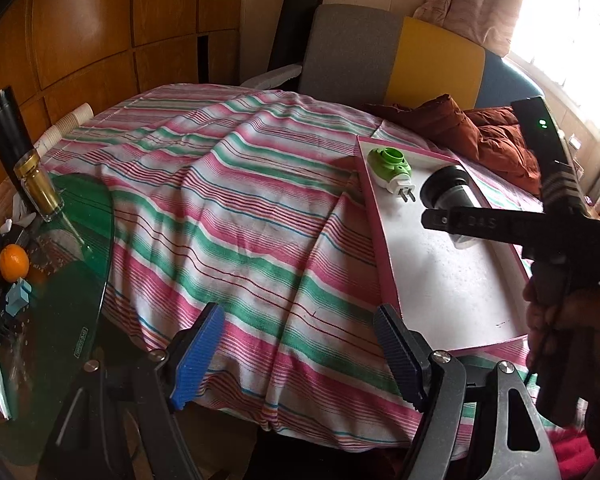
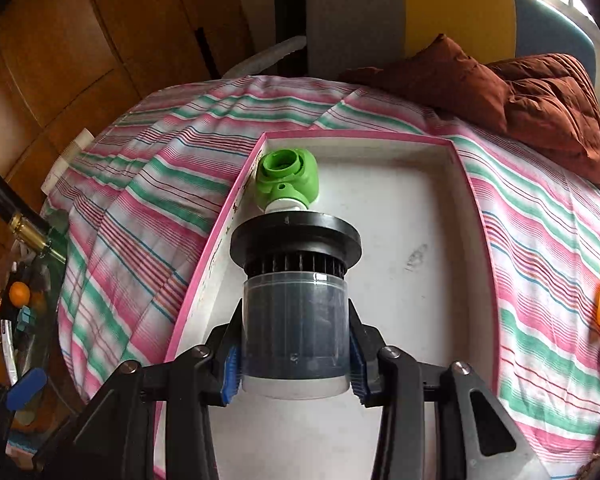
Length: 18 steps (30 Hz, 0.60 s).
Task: Organize rigid objects
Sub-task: 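Set the jar in the tray beside the green device, open right tool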
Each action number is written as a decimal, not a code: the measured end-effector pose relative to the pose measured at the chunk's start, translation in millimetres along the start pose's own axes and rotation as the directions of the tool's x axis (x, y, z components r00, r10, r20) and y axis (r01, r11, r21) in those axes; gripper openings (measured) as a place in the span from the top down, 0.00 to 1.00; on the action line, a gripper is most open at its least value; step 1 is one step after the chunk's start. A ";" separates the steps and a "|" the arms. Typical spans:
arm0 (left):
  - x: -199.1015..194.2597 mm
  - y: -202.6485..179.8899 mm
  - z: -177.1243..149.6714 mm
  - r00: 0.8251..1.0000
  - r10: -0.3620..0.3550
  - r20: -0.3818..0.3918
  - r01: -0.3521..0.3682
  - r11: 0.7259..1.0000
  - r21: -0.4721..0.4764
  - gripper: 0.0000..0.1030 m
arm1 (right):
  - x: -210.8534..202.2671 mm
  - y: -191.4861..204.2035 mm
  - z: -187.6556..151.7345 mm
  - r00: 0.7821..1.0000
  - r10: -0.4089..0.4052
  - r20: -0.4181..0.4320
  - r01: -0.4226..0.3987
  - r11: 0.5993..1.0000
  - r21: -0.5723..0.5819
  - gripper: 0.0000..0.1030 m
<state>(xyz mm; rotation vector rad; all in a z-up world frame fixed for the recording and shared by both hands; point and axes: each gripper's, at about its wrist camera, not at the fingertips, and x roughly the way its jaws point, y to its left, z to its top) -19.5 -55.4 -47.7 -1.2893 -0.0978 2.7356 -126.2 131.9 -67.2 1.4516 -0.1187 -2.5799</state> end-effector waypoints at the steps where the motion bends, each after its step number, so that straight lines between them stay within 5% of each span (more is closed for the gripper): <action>1: 0.9 0.7 -0.3 1.000 0.001 -0.002 -0.001 1.000 -0.001 0.25 | 4.6 0.8 2.8 1.000 -0.003 -0.007 0.003 1.000 0.005 0.59; 8: 4.5 12.0 -0.1 1.000 0.013 -0.013 -0.014 0.999 -0.031 0.25 | 30.9 5.5 10.7 0.997 0.063 -0.047 -0.061 0.997 0.048 0.57; 13: 5.5 11.5 -1.0 1.000 0.019 -0.017 -0.020 0.999 -0.031 0.25 | 25.6 3.2 4.1 0.987 0.151 -0.050 -0.147 0.987 0.068 0.52; 18: 1.0 6.5 -1.7 1.000 0.015 0.000 -0.015 1.000 -0.016 0.25 | -1.8 -1.5 -6.9 0.990 0.144 0.003 -0.144 0.988 0.062 0.51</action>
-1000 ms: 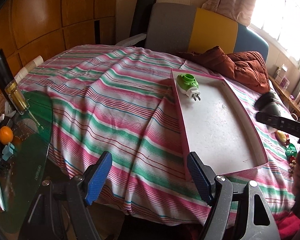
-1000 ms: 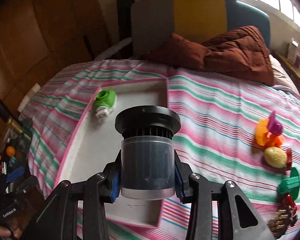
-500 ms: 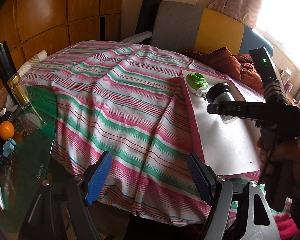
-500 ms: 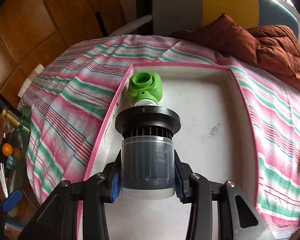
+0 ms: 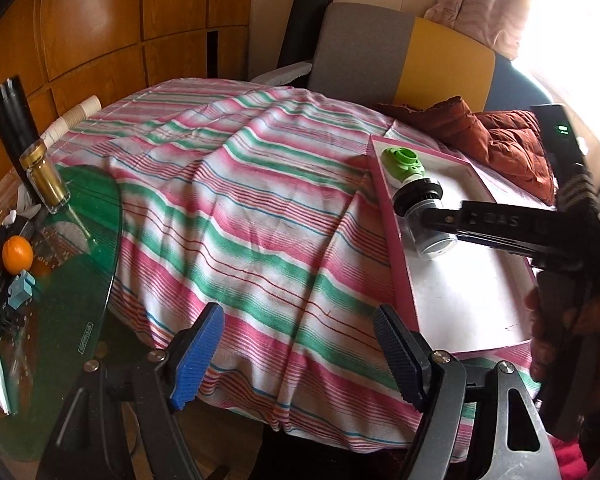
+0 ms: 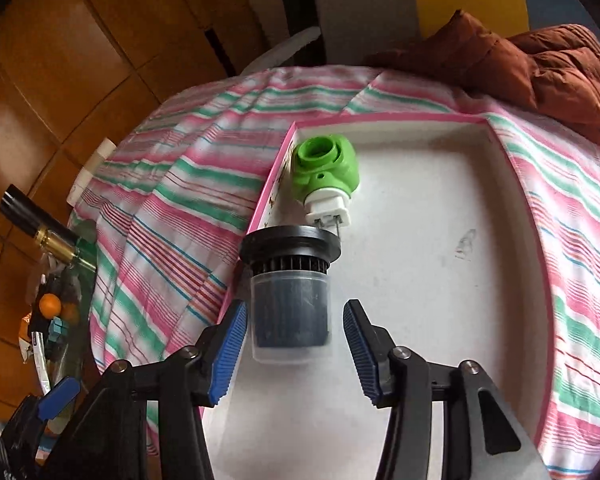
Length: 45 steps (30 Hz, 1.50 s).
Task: Organize rigid objects
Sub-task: 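Set the jar in the tray beside the green device, open right tool, then move both tools back to the toys and grasp the brown comb toy with the left tool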
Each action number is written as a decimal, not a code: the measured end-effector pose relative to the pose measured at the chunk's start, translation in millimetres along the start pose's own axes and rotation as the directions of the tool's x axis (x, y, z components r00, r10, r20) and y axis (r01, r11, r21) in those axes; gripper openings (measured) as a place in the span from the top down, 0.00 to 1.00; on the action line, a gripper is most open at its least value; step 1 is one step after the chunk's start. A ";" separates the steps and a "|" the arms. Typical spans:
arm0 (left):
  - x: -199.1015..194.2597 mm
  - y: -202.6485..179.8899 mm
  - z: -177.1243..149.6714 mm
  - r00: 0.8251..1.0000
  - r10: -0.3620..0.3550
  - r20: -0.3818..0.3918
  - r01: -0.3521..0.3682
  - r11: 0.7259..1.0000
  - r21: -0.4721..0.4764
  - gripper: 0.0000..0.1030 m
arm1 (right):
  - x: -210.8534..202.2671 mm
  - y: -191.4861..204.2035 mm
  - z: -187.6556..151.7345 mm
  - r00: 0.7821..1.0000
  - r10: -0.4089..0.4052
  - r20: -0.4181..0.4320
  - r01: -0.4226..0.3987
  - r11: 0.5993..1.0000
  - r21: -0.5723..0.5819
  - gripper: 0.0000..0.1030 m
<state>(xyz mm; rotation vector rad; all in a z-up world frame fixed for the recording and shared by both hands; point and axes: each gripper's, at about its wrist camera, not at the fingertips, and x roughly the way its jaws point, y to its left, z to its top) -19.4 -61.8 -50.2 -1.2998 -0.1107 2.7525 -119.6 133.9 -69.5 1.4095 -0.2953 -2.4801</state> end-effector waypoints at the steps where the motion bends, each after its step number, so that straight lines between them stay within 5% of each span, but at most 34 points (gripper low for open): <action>1: -1.2 -1.3 -0.3 1.000 -0.001 0.003 0.001 1.000 0.005 0.25 | -7.4 -1.4 -3.1 1.000 -0.001 0.014 0.002 1.000 -0.001 0.51; 9: -10.9 -15.3 -1.3 0.999 -0.021 0.027 0.020 0.999 0.044 0.25 | -68.6 -33.5 -29.3 0.991 -0.090 0.102 0.092 0.996 -0.017 0.50; 16: -14.5 -40.3 4.3 0.998 -0.054 0.036 0.050 0.994 0.095 0.25 | -135.0 -102.4 -46.7 0.956 -0.236 0.171 0.224 0.971 0.087 0.50; 23: -17.5 -70.4 10.0 0.995 -0.096 0.042 0.088 0.983 0.162 0.25 | -190.3 -180.9 -63.4 0.880 -0.434 0.192 0.396 0.895 0.207 0.50; 27: -18.9 -90.9 13.2 0.992 -0.121 0.038 0.110 0.972 0.209 0.25 | -225.6 -232.9 -77.5 0.819 -0.527 0.227 0.430 0.825 0.366 0.50; 31: -18.7 -115.1 16.6 0.989 -0.141 0.033 0.128 0.956 0.264 0.25 | -240.3 -276.3 -103.7 0.789 -0.567 0.237 0.392 0.761 0.516 0.50; 34: -18.6 -137.4 18.5 0.986 -0.162 0.025 0.147 0.940 0.308 0.25 | -243.1 -299.0 -115.5 0.800 -0.569 0.188 0.363 0.711 0.603 0.50; 37: -18.1 -161.3 21.4 0.982 -0.190 0.016 0.173 0.923 0.344 0.25 | -253.3 -301.6 -114.7 0.783 -0.576 0.234 0.338 0.710 0.617 0.50; 45: -14.0 -230.0 18.4 0.963 -0.267 -0.026 0.249 0.855 0.455 0.25 | -260.1 -304.8 -121.2 0.797 -0.552 0.245 0.291 0.707 0.645 0.50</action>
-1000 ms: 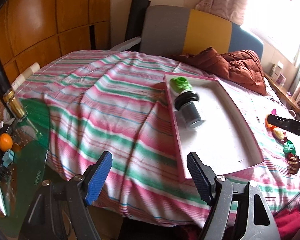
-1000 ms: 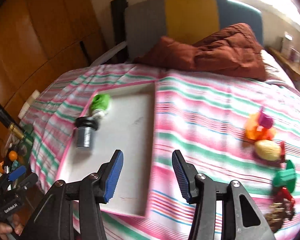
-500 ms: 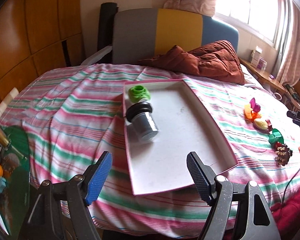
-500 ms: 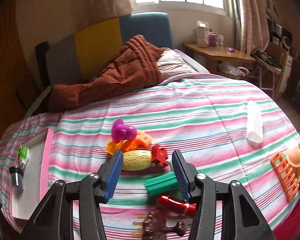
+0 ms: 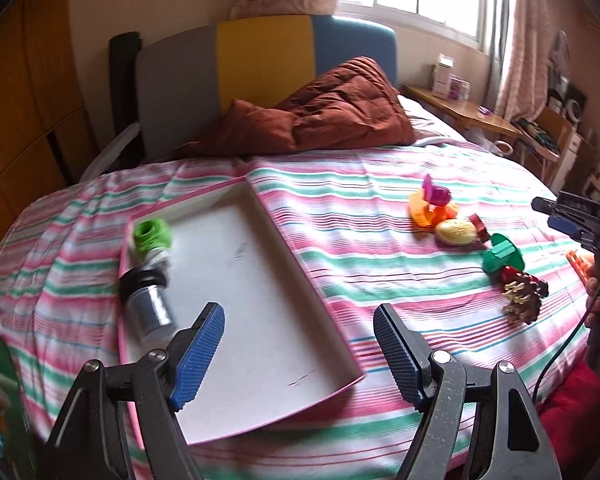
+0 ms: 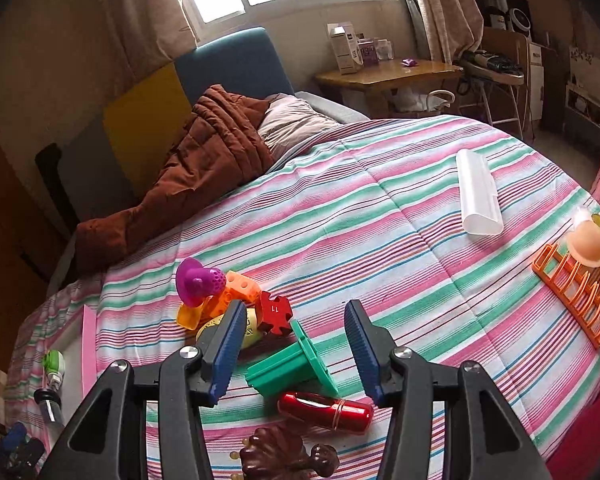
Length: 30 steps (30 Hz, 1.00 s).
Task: Organize rigid objects
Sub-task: 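Move both tools back to the toys and grasp the brown comb toy with the left tool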
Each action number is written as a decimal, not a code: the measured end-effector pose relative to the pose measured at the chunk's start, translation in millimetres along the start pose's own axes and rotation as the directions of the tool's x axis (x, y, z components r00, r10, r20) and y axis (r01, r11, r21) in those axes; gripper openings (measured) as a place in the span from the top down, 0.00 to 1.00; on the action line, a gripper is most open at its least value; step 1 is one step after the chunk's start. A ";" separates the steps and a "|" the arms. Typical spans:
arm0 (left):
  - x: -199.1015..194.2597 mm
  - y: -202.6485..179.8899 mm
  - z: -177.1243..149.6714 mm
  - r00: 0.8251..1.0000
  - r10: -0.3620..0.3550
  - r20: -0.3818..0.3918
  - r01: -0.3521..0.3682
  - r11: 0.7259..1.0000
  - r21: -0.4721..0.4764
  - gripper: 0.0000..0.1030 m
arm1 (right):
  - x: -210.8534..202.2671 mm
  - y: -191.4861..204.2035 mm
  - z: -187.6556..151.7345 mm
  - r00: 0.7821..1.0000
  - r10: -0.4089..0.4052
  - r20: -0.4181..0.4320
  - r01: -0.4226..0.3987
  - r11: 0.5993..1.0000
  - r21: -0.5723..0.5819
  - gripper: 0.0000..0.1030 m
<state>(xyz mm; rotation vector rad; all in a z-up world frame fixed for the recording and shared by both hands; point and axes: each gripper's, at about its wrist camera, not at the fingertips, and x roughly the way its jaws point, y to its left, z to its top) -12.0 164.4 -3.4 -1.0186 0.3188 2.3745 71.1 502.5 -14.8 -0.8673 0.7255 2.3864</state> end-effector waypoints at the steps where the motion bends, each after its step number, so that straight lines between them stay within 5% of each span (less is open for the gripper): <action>1: 2.5 -8.0 2.3 1.000 -0.013 -0.001 0.013 1.000 0.014 0.25 | -0.1 -2.1 0.8 1.000 0.001 0.000 -0.001 1.000 0.010 0.50; 11: 28.2 -61.7 9.4 0.994 -0.101 -0.051 0.106 0.987 0.122 0.25 | 1.0 -43.6 4.8 0.999 -0.014 -0.031 0.020 0.977 0.213 0.50; 17: 45.3 -94.0 9.2 0.976 -0.191 -0.108 0.208 0.962 0.179 0.25 | -2.6 -66.3 6.0 0.999 -0.020 -0.031 0.029 0.947 0.320 0.50; 21: 53.7 -117.2 10.6 0.948 -0.285 -0.143 0.310 0.928 0.204 0.25 | 0.6 -70.8 4.7 0.999 0.004 -0.050 0.014 0.936 0.352 0.50; 25: 55.8 -141.4 16.2 0.893 -0.413 -0.179 0.446 0.868 0.219 0.25 | 0.2 -70.4 3.8 0.999 0.012 -0.050 0.007 0.934 0.356 0.50; 30: 67.3 -173.6 16.6 0.859 -0.454 -0.237 0.504 0.831 0.235 0.22 | -2.8 -72.2 4.6 0.999 0.030 -0.042 -0.012 0.927 0.374 0.50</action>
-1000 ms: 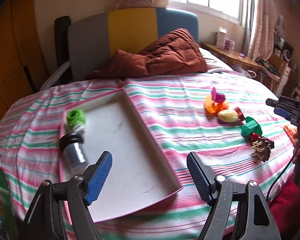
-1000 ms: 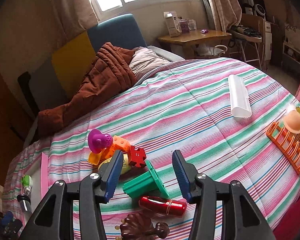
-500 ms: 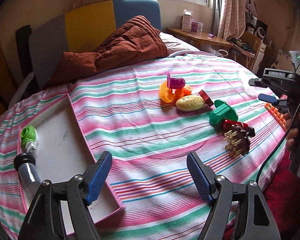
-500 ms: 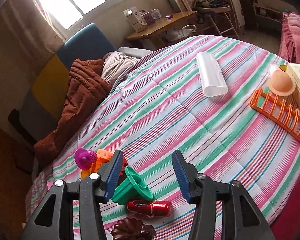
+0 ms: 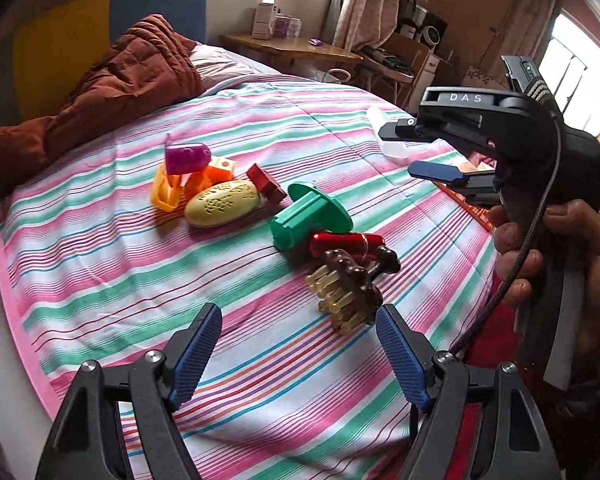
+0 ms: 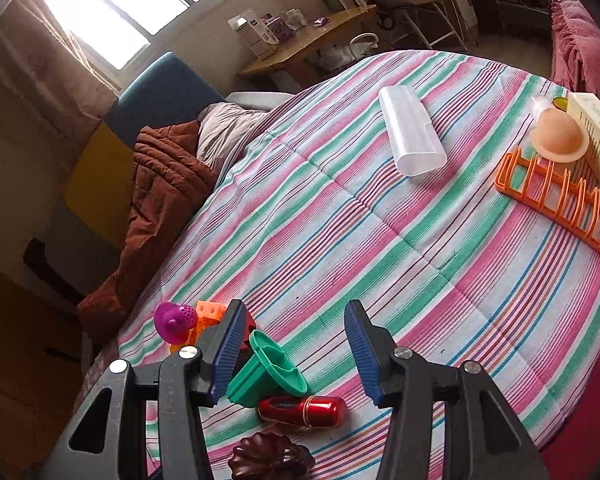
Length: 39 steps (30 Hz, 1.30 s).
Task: Organize rigid objects
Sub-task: 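Move both tools back to the toys and grasp the brown comb toy with the left tool, then lift the brown comb toy with the left tool while the right tool grasps the green spool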
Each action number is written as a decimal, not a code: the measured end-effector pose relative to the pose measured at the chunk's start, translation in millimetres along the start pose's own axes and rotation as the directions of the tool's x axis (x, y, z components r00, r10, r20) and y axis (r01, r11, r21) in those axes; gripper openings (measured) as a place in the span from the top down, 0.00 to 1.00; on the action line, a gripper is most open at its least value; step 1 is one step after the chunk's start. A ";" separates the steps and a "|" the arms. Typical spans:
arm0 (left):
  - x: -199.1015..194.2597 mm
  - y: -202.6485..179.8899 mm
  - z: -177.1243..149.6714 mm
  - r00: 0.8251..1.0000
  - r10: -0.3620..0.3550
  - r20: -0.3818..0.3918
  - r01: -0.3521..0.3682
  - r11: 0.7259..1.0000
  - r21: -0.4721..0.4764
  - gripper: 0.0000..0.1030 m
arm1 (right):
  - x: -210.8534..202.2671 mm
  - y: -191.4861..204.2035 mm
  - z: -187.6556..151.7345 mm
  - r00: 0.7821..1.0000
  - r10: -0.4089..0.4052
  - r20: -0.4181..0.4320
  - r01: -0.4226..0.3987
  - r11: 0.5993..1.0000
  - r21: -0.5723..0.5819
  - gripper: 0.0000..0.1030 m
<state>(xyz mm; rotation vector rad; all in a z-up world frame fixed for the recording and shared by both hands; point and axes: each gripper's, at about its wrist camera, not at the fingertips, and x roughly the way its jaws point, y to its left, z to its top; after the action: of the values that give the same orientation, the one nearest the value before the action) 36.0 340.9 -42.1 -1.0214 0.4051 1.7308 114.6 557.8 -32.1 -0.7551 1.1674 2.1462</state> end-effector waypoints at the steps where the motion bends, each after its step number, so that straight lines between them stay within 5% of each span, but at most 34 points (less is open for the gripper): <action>1: 5.1 -2.9 1.7 1.000 -0.009 -0.007 0.009 1.000 -0.003 0.22 | -1.2 0.1 0.3 1.000 0.001 0.004 -0.001 1.000 0.002 0.50; 11: 57.4 -15.0 16.4 0.996 -0.056 -0.064 0.056 0.998 -0.007 0.17 | -3.9 1.4 3.0 1.000 0.014 0.016 -0.014 1.000 0.018 0.50; 13: 68.2 -11.9 15.0 0.994 -0.069 -0.089 0.067 0.998 -0.022 0.32 | -2.8 2.0 3.4 1.000 0.011 0.013 -0.011 1.000 0.017 0.50; 15: 71.6 -9.4 11.8 0.988 -0.110 -0.108 0.105 0.993 -0.044 0.63 | -0.8 3.1 3.7 1.000 0.009 0.008 -0.009 1.000 0.010 0.50; 16: 68.7 -8.5 9.7 0.991 -0.100 -0.092 0.097 0.995 -0.036 0.65 | 0.5 3.7 3.3 1.000 0.007 0.002 -0.007 1.000 0.006 0.50; 31: -3.4 55.1 -66.6 1.000 -0.009 -0.007 0.008 0.982 -0.187 0.65 | 47.1 41.0 -22.7 0.962 0.077 -0.261 -0.114 0.985 -0.127 0.46; 35: -11.2 61.3 -75.7 1.000 -0.001 0.016 0.004 0.981 -0.195 0.65 | 48.1 64.0 -32.3 0.966 0.024 -0.258 -0.094 0.960 -0.264 0.30; 39: -12.5 61.1 -78.2 1.000 -0.002 0.020 0.006 0.978 -0.207 0.65 | 54.6 88.2 -49.2 0.973 -0.091 -0.213 -0.020 0.882 -0.470 0.29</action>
<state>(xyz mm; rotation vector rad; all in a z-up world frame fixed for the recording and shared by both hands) 17.0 255.0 -89.8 -1.1507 0.2125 1.8053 25.1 487.1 -45.6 -1.2552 0.7225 2.3877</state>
